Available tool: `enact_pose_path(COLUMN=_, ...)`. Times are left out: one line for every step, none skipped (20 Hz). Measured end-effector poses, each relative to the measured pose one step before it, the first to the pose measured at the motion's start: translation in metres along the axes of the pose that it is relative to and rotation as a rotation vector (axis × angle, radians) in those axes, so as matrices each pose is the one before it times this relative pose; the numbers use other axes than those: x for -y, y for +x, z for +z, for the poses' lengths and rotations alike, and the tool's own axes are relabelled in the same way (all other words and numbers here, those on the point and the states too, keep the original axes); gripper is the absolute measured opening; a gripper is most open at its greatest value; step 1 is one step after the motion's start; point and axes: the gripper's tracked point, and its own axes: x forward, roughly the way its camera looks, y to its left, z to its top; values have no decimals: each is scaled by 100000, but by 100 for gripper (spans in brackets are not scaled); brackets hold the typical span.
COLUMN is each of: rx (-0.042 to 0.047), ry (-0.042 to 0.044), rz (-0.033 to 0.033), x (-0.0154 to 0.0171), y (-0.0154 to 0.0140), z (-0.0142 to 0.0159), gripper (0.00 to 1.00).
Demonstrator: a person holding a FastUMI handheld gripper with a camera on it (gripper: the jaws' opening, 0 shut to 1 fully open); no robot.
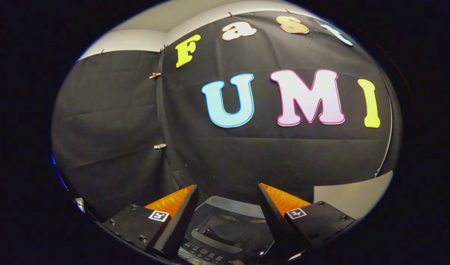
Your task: Put the clothes into the washing machine and then close the washing machine lid.
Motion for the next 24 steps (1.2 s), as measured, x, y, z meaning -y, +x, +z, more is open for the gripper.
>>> enact_pose_path(rx=1691, ry=-623, rz=-773, x=326, y=-1362, z=896, gripper=99)
enact_pose_path(rx=1789, ry=-968, rz=-962, x=467, y=-1372, z=808, gripper=99)
enact_pose_path(rx=1596, ry=-1115, rz=-1216, x=681, y=-1255, z=844, gripper=99)
enact_pose_path(rx=1750, ry=-793, rz=-1002, x=543, y=-1447, z=680, gripper=99)
enact_pose_path(rx=1441, ry=-683, rz=-1421, x=723, y=-1505, z=688, gripper=99)
enact_pose_path(rx=1236, ry=-420, rz=-1502, x=818, y=-1331, z=733, gripper=99)
enact_pose_path(rx=1515, ry=-408, rz=-1569, x=857, y=-1322, z=799, gripper=99)
enact_pose_path(rx=1540, ry=-754, rz=-1443, x=867, y=-1180, z=813, gripper=99)
enact_pose_path(rx=1356, ry=-1106, rz=-1091, x=848, y=-1298, z=640, gripper=99)
enact_pose_path(rx=1389, ry=-807, rz=-2024, x=996, y=-1184, z=757, gripper=98)
enact_pose_path(rx=1527, ry=-516, rz=-1938, x=1112, y=-1225, z=712, gripper=98)
enact_pose_path(rx=1941, ry=-192, rz=-1821, x=1016, y=-1113, z=755, gripper=99)
enact_pose_path(rx=1636, ry=-270, rz=-1952, x=971, y=-1099, z=833, gripper=99)
enact_pose_path(rx=1057, ry=-650, rz=-2051, x=1069, y=-1050, z=541, gripper=99)
enact_pose_path(rx=638, ry=-572, rz=-1803, x=983, y=-1076, z=317, gripper=99)
enact_pose_path(rx=741, ry=-619, rz=-1476, x=866, y=-1018, z=412, gripper=99)
enact_pose_path(rx=943, ry=-630, rz=-1435, x=845, y=-925, z=532, gripper=99)
enact_pose_path(rx=1204, ry=-600, rz=-1051, x=686, y=-891, z=458, gripper=99)
enact_pose_path(rx=1142, ry=-894, rz=-1270, x=745, y=-899, z=387, gripper=99)
enact_pose_path(rx=1046, ry=-813, rz=-1178, x=733, y=-856, z=325, gripper=99)
enact_pose_path(rx=1022, ry=-769, rz=-1173, x=650, y=-806, z=300, gripper=99)
enact_pose_path(rx=860, ry=-836, rz=-1162, x=581, y=-723, z=219, gripper=99)
enact_pose_path(rx=1103, ry=-630, rz=-679, x=445, y=-605, z=229, gripper=99)
enact_pose_path(rx=461, ry=-794, rz=-785, x=213, y=-798, z=567, gripper=99)
